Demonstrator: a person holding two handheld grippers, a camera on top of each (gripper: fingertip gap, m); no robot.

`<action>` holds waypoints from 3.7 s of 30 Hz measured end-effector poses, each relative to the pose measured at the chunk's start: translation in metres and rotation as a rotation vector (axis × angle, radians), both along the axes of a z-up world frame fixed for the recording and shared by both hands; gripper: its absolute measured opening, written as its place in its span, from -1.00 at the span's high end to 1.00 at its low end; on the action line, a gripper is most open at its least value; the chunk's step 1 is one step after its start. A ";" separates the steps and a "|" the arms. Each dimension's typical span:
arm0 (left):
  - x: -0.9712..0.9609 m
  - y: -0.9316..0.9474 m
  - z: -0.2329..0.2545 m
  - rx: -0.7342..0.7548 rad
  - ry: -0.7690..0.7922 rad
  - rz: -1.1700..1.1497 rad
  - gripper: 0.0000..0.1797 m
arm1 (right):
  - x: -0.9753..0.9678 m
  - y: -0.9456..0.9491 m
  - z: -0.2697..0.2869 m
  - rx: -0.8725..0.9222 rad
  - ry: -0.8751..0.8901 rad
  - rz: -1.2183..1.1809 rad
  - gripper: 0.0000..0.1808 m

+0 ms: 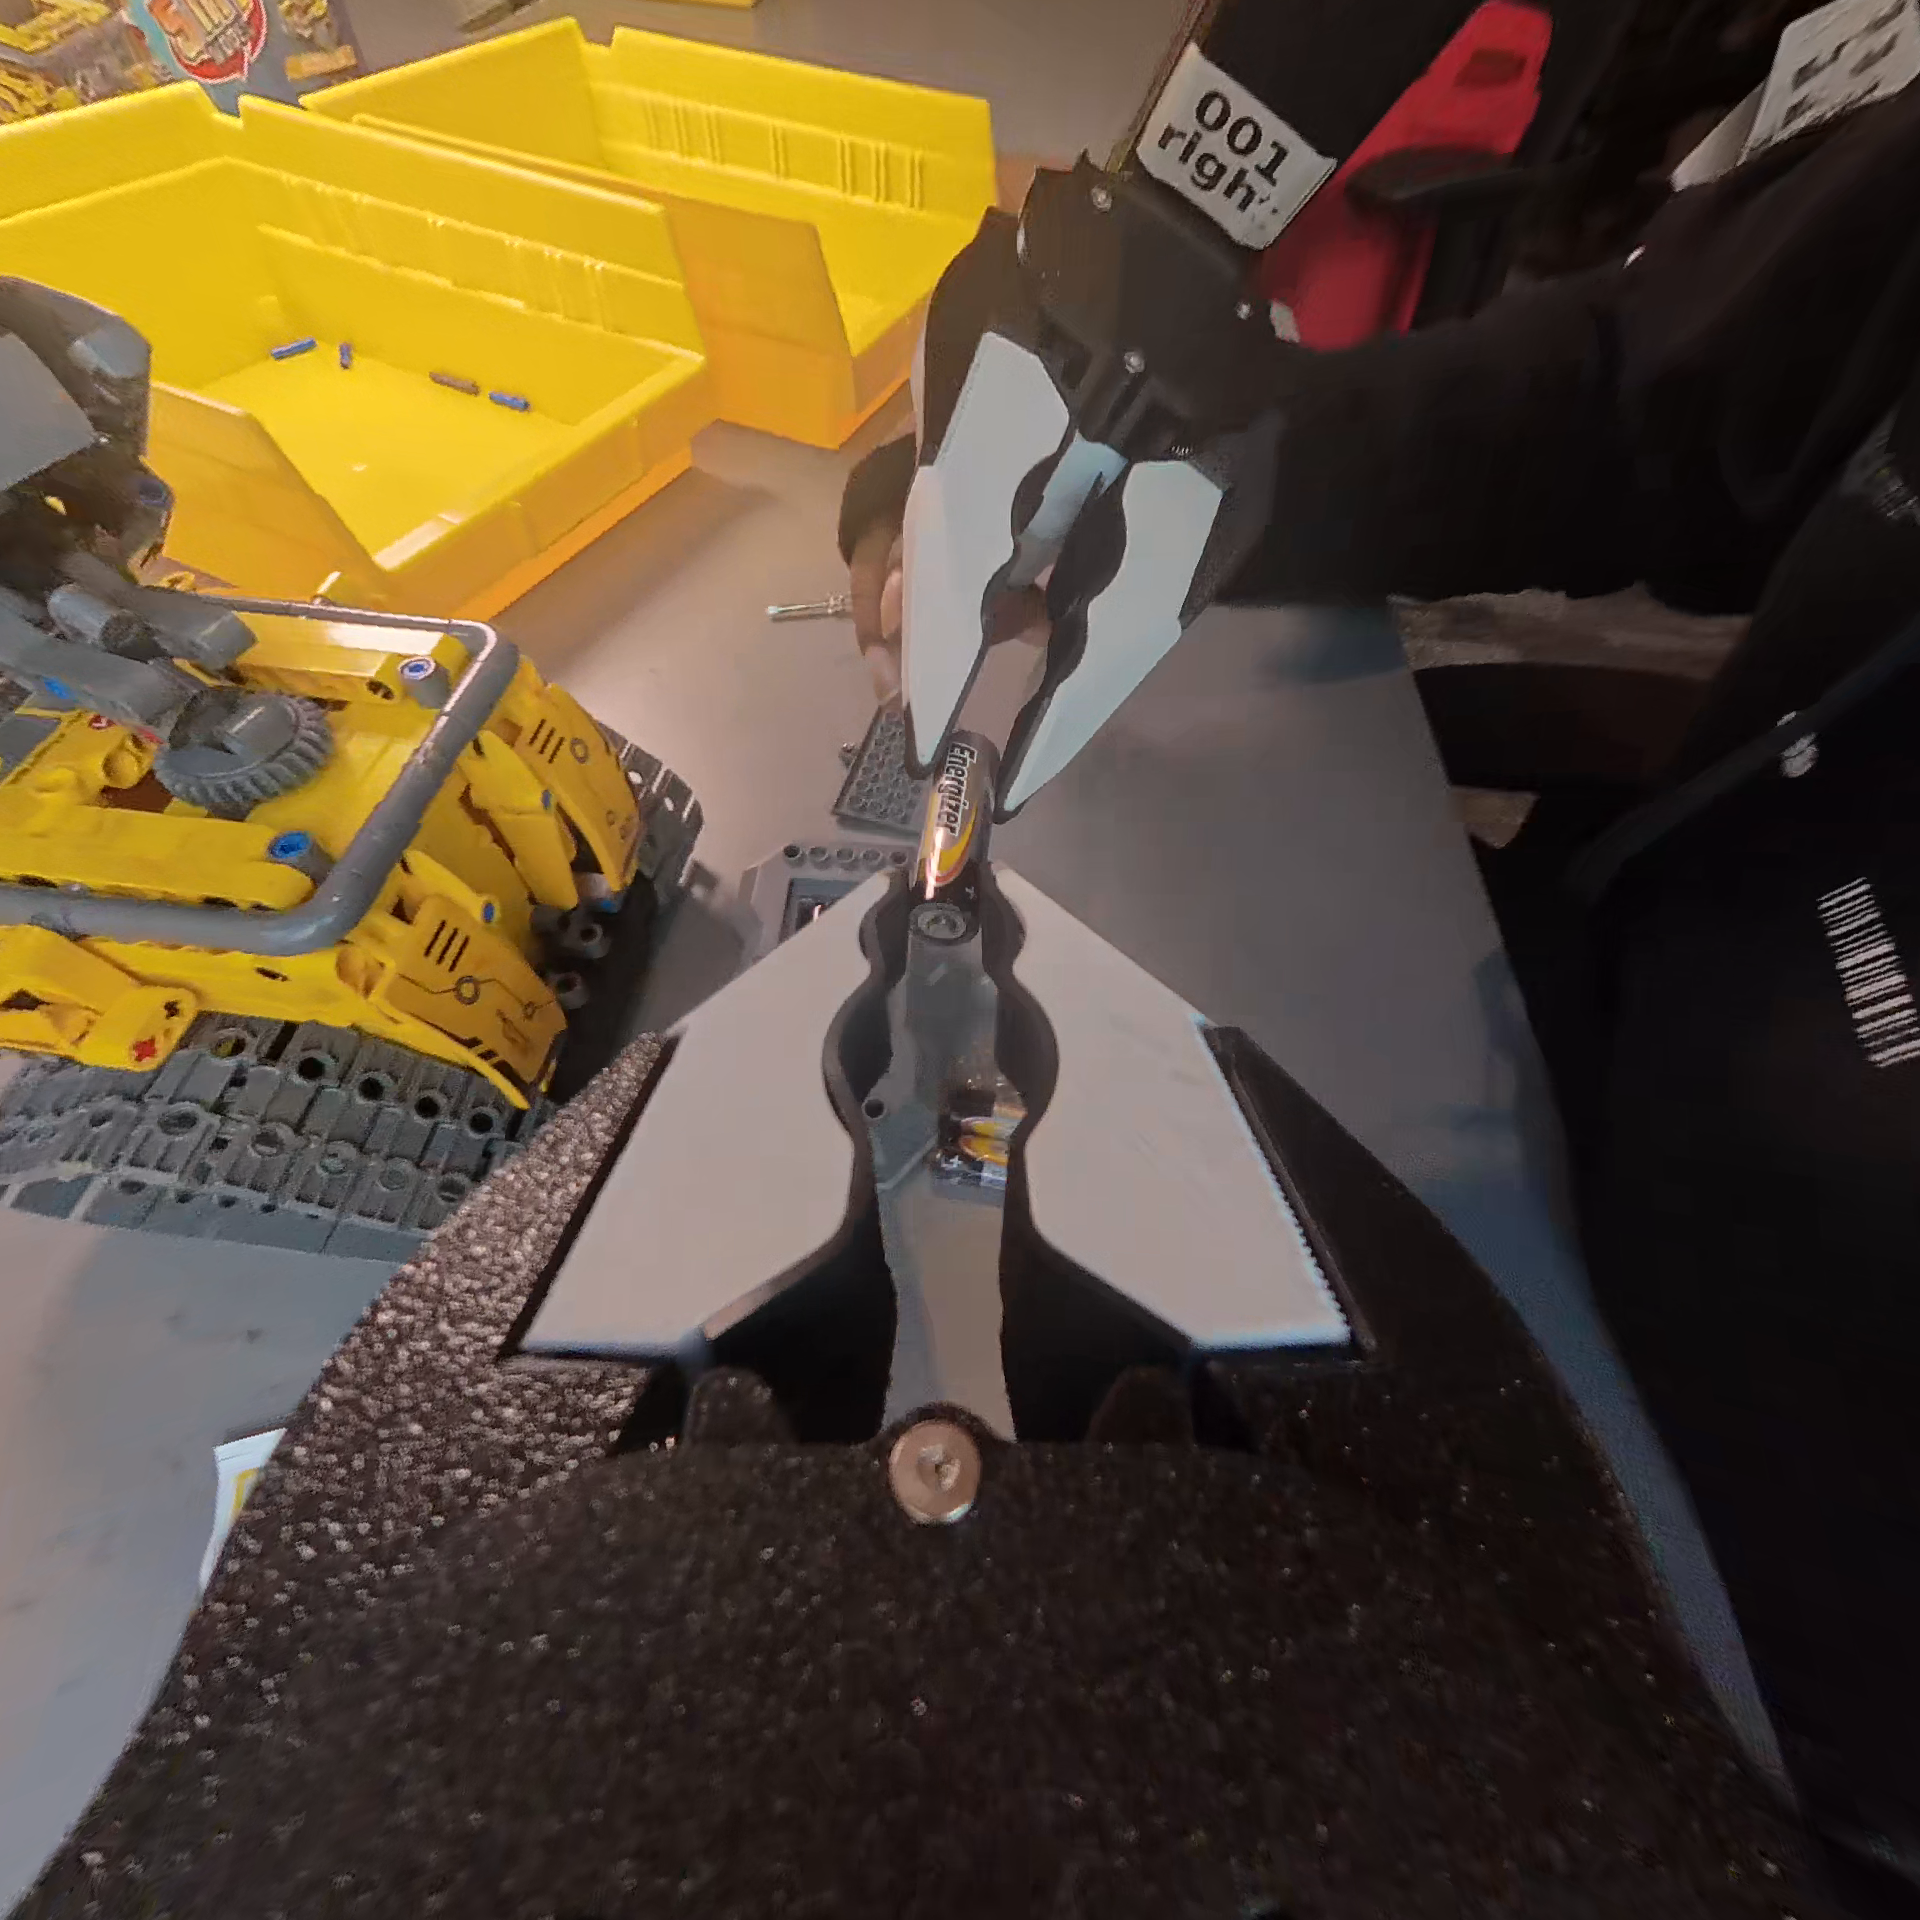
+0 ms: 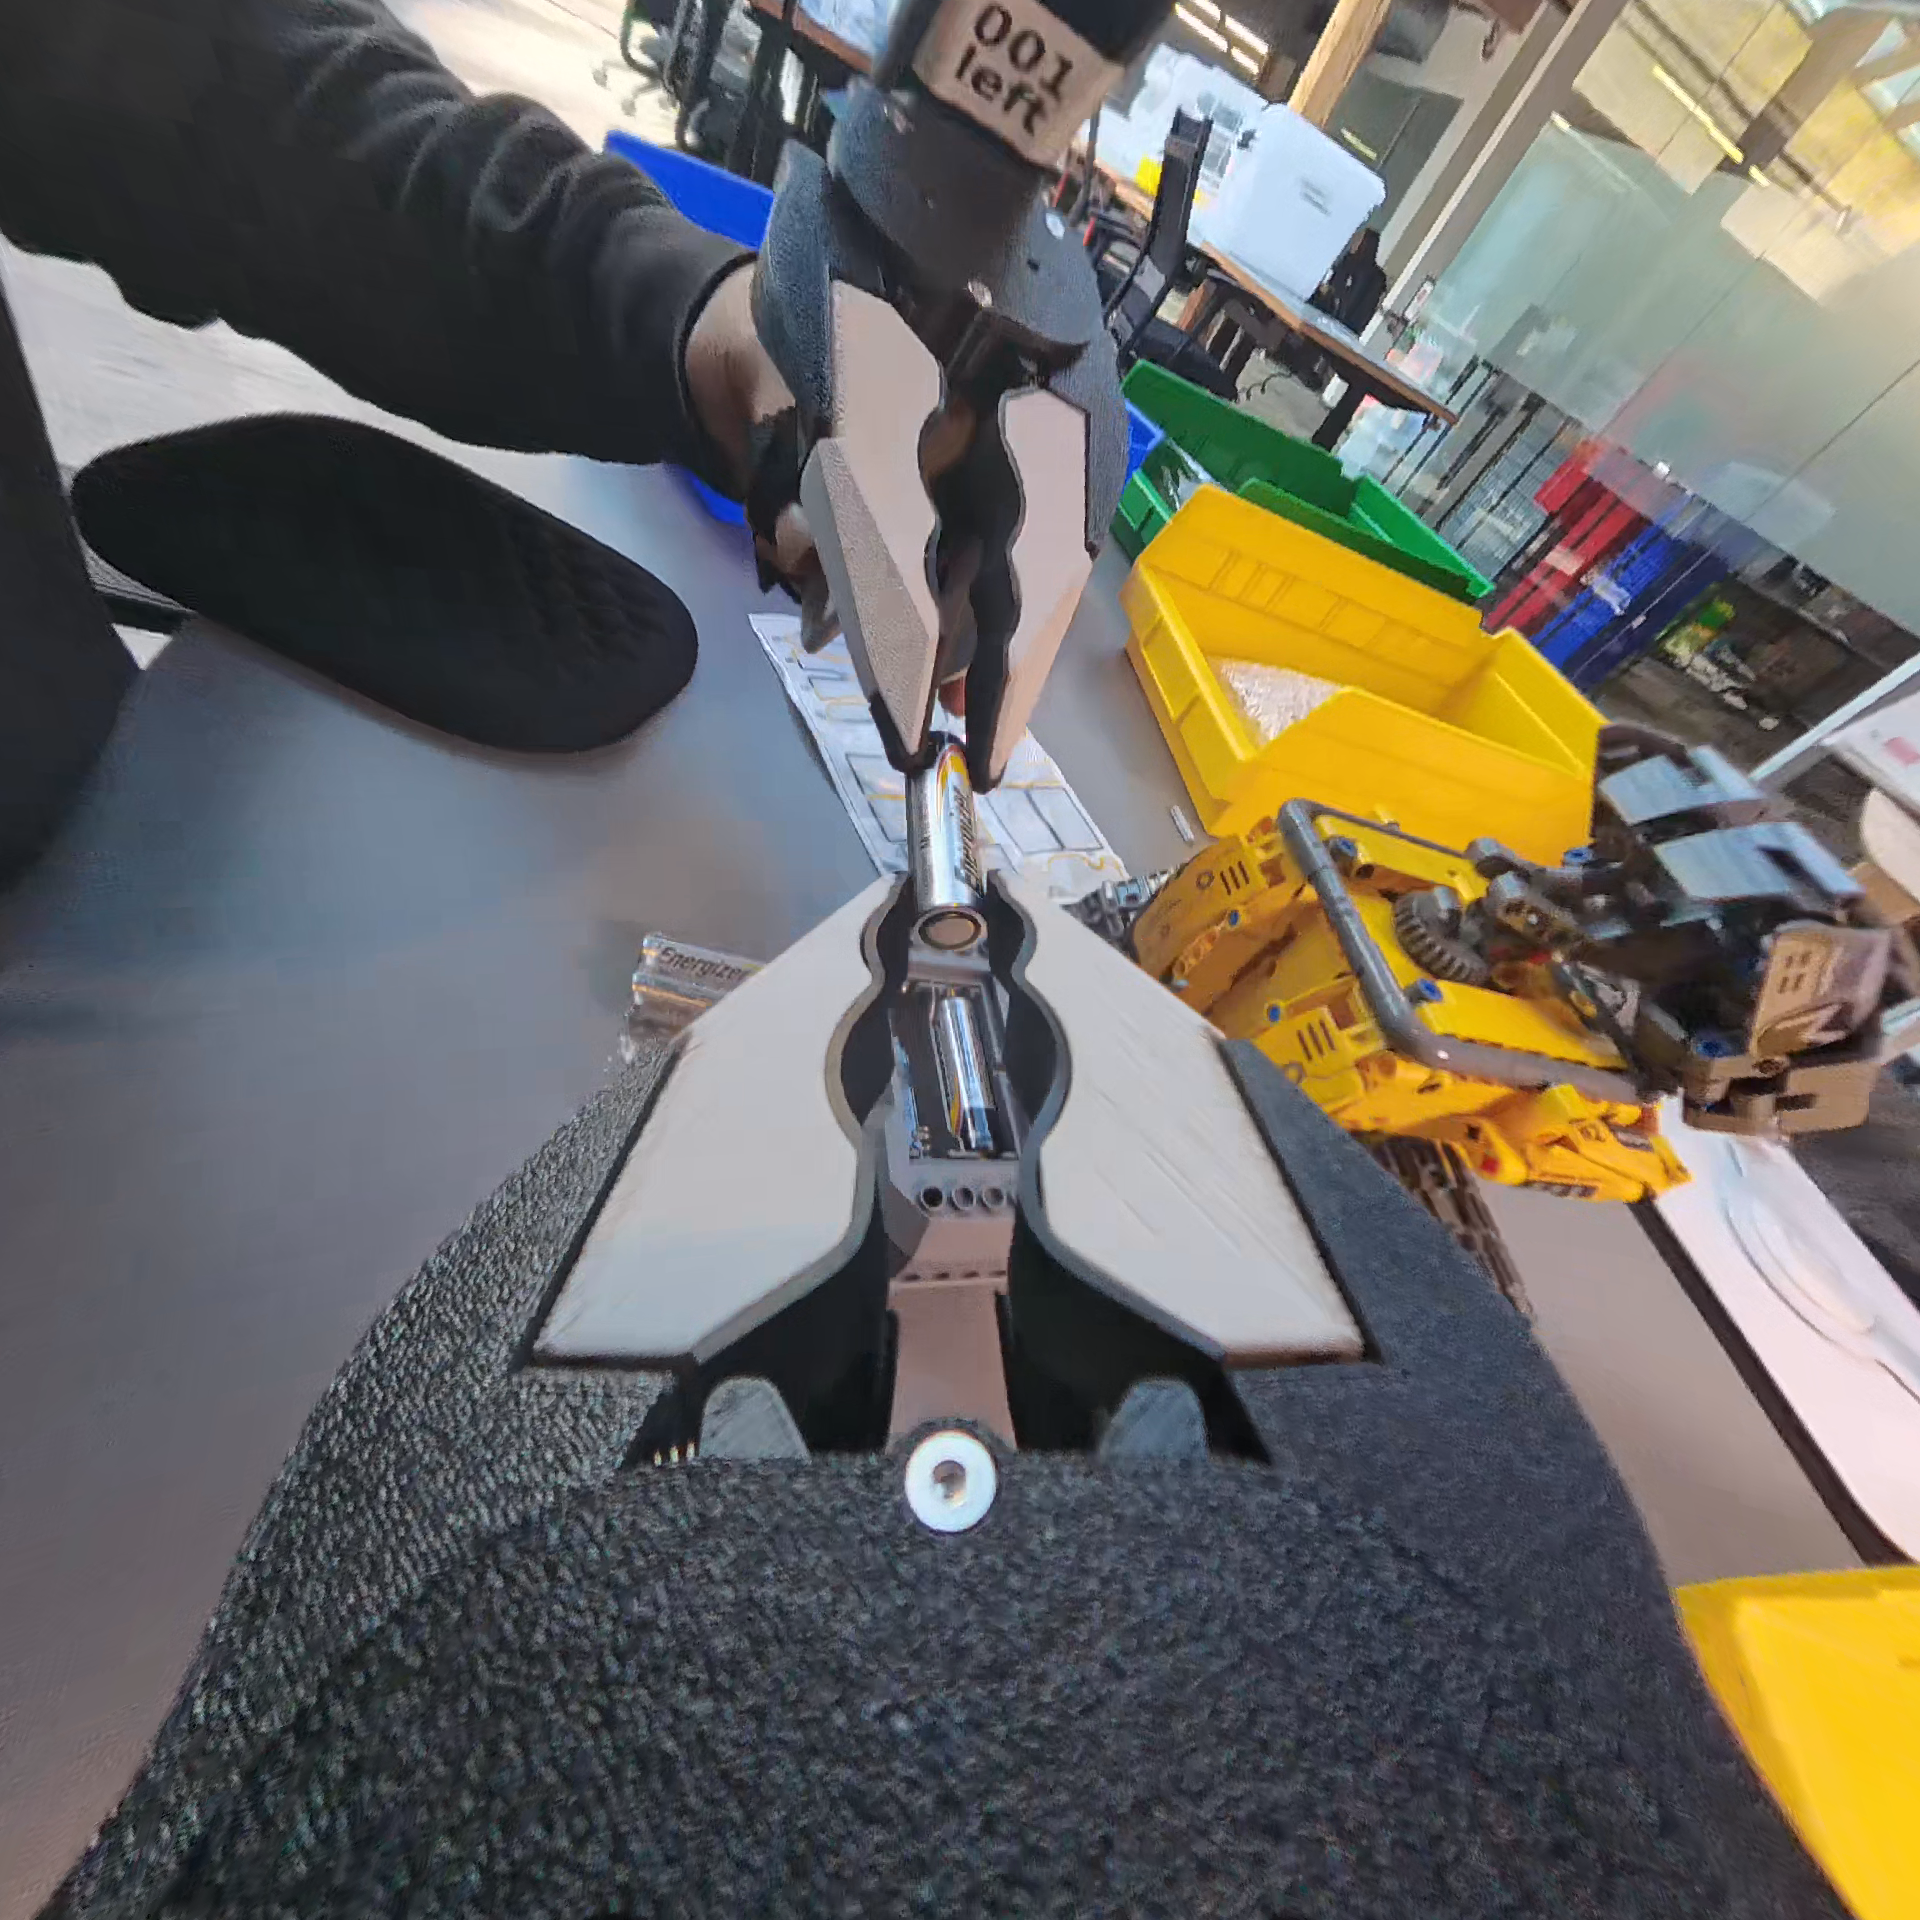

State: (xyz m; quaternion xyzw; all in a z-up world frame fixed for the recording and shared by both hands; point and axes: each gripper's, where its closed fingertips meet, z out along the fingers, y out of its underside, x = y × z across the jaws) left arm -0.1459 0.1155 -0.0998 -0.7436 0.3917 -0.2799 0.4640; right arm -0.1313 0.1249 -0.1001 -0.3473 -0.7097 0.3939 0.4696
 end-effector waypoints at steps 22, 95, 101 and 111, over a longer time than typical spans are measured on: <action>-0.008 0.021 -0.066 -0.040 0.386 0.019 0.87 | 0.029 0.032 -0.066 -0.068 -0.421 -0.053 0.60; -0.013 0.018 -0.088 -0.263 0.192 0.198 0.16 | 0.055 0.067 -0.075 -0.208 -0.620 -0.102 0.30; -0.012 0.011 -0.090 -0.249 0.173 0.067 0.27 | 0.086 0.079 -0.096 -0.200 -0.723 -0.196 0.36; -0.018 0.005 -0.083 -0.253 0.093 -0.062 0.28 | 0.091 0.083 -0.110 -0.192 -0.754 -0.272 0.61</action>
